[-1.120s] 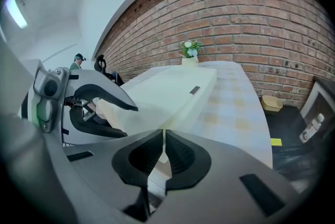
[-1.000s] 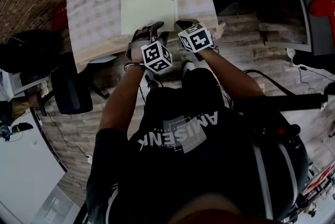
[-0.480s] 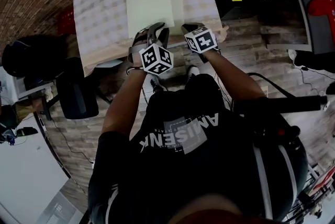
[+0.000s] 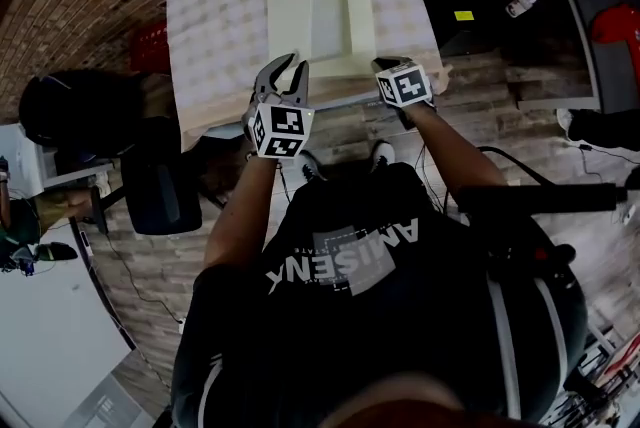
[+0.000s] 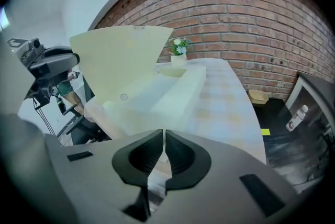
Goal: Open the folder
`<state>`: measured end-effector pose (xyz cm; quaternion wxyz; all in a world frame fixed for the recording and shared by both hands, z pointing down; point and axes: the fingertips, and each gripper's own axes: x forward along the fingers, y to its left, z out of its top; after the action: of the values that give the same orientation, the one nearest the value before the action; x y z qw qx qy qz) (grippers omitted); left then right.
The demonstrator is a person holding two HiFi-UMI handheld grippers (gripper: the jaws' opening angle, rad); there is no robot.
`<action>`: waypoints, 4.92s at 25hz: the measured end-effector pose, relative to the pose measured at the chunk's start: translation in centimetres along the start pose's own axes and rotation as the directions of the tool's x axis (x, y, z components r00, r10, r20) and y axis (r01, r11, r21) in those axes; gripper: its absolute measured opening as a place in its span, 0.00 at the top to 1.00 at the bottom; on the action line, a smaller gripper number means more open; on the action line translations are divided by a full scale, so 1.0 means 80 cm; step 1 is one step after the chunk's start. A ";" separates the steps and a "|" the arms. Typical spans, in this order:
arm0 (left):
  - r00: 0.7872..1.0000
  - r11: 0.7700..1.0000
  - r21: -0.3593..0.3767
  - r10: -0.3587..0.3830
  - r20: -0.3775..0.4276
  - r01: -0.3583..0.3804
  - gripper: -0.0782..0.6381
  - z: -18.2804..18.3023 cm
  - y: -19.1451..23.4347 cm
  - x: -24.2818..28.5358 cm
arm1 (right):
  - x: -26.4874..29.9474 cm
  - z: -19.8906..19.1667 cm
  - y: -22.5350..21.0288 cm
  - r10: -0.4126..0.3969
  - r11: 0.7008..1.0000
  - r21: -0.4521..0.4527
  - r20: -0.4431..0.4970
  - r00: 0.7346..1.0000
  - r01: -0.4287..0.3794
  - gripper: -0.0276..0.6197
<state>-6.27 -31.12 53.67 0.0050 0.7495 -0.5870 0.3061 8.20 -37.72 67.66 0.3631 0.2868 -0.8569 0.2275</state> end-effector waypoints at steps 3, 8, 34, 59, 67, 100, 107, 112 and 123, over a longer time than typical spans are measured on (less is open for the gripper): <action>1.000 1.000 -0.018 0.007 0.007 -0.007 0.77 -0.013 0.023 -0.011 | 0.000 0.004 0.002 -0.022 1.000 0.003 -0.003 1.000 0.022 0.89; 0.999 0.994 -0.104 0.022 0.033 -0.018 0.77 -0.020 0.056 -0.027 | 0.000 0.002 0.003 -0.050 0.999 0.018 -0.016 0.999 0.050 0.89; 0.964 0.821 -0.505 0.224 -0.144 -0.266 0.77 -0.192 0.236 -0.087 | 0.001 0.001 0.006 -0.168 0.981 0.098 -0.020 0.986 0.169 0.89; 0.931 0.686 -0.653 0.105 -0.350 -0.323 0.70 -0.366 0.273 -0.063 | -0.001 0.002 0.013 -0.331 0.928 0.169 -0.042 0.943 0.333 0.89; 0.905 0.726 -0.594 0.093 -0.415 -0.348 0.69 -0.389 0.267 -0.054 | -0.001 0.000 0.012 -0.357 0.915 0.187 -0.042 0.933 0.359 0.89; 0.855 0.700 -0.545 0.189 -0.482 -0.462 0.48 -0.409 0.279 -0.064 | -0.001 0.003 0.008 -0.271 0.952 0.136 -0.038 0.962 0.273 0.89; 0.929 0.678 -0.636 0.236 -0.286 -0.368 0.48 -0.343 0.275 -0.090 | -0.004 -0.001 0.004 -0.224 0.963 0.140 -0.071 0.972 0.232 0.89; 0.948 0.666 -0.676 0.257 -0.189 -0.315 0.48 -0.292 0.266 -0.111 | -0.022 0.030 0.005 -0.209 0.972 0.113 -0.004 0.978 0.208 0.89; 0.942 0.689 -0.677 0.335 -0.019 -0.259 0.48 -0.186 0.241 -0.170 | -0.100 0.117 0.043 -0.100 0.995 0.049 0.236 0.967 0.091 0.89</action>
<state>-31.72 -19.75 52.66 0.1936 0.6071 -0.7701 0.0306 5.90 -38.21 55.07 0.2627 0.3597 -0.8749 0.1900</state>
